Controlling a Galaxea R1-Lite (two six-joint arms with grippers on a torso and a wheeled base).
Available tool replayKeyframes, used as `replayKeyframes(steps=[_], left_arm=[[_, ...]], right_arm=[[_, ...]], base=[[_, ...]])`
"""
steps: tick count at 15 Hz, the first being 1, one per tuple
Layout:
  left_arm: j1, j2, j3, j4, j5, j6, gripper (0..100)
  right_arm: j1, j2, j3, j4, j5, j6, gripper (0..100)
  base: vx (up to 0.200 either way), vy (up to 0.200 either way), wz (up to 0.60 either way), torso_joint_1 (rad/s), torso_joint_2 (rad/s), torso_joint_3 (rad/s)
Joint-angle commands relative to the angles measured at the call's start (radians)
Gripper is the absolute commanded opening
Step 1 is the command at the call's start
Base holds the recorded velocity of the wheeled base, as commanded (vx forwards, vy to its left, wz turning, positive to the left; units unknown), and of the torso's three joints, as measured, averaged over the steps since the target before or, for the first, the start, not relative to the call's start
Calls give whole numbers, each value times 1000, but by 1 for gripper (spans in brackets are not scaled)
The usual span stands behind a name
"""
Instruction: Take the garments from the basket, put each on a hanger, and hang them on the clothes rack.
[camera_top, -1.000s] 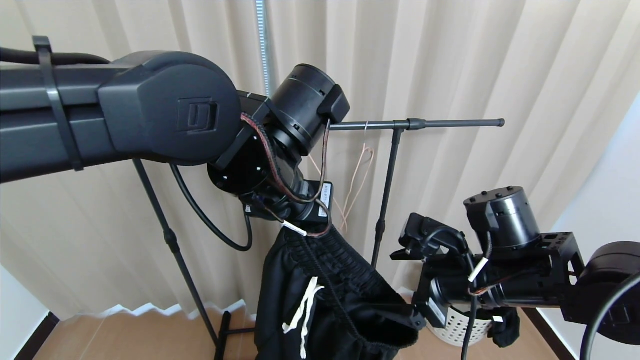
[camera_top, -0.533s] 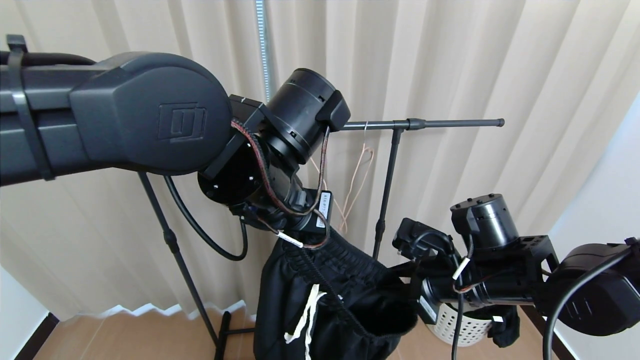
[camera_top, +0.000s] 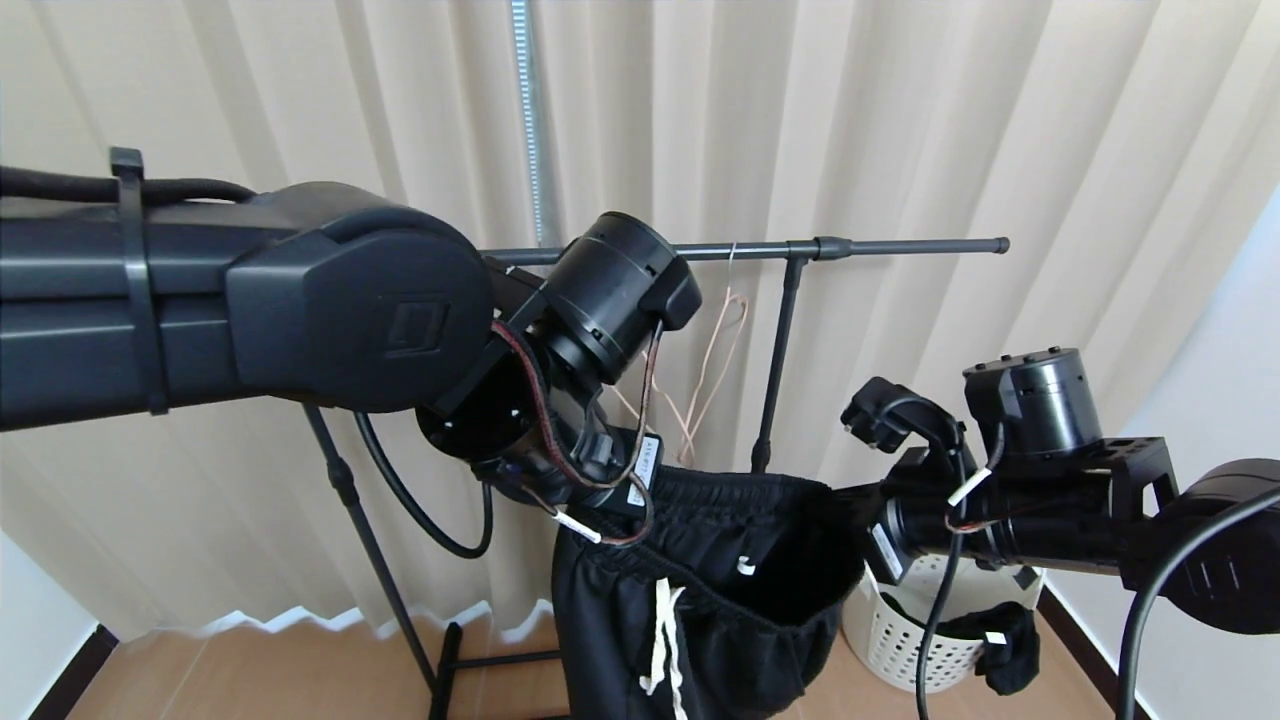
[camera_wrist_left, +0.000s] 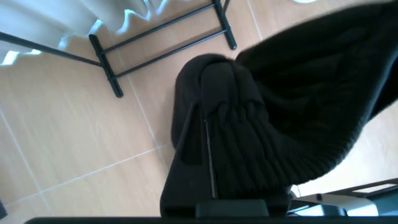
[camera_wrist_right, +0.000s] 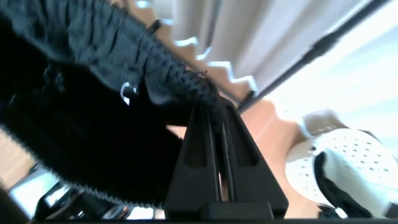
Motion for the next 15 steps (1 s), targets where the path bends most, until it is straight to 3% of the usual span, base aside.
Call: replayKeyframes(steps=[1, 2, 6, 8, 9, 11, 14, 15], left_arm=[[-8, 20, 5, -1, -2, 4, 0], [-7, 26, 3, -3, -2, 1, 100], [2, -18, 75, -6, -39, 9, 100], [13, -41, 97, -6, -66, 19, 100], [71, -107, 141, -6, -241, 81, 100], [157, -149, 203, -7, -389, 193, 100], [179, -153, 250, -82, -376, 213, 100], [182, -141, 260, -131, -324, 205, 100]], right_arm=[[-3, -12, -9, -3, -26, 1, 0], [-5, -12, -12, -6, -55, 1, 0], [-26, -14, -37, -35, -231, 2, 0], [-29, -14, -38, -46, -259, 2, 0], [-31, -14, -31, -66, -297, 1, 0], [-31, -43, -24, -66, -328, 2, 0], [-35, -100, 6, -67, -334, 1, 0], [-37, -111, 8, -67, -334, 1, 0]], base=[[0, 0, 0, 0, 0, 0], [0, 0, 0, 0, 0, 0], [0, 0, 0, 0, 0, 0], [0, 0, 0, 0, 0, 0], [0, 0, 0, 0, 0, 0], [0, 0, 0, 0, 0, 0], [0, 0, 0, 0, 0, 0], [0, 0, 0, 0, 0, 0]])
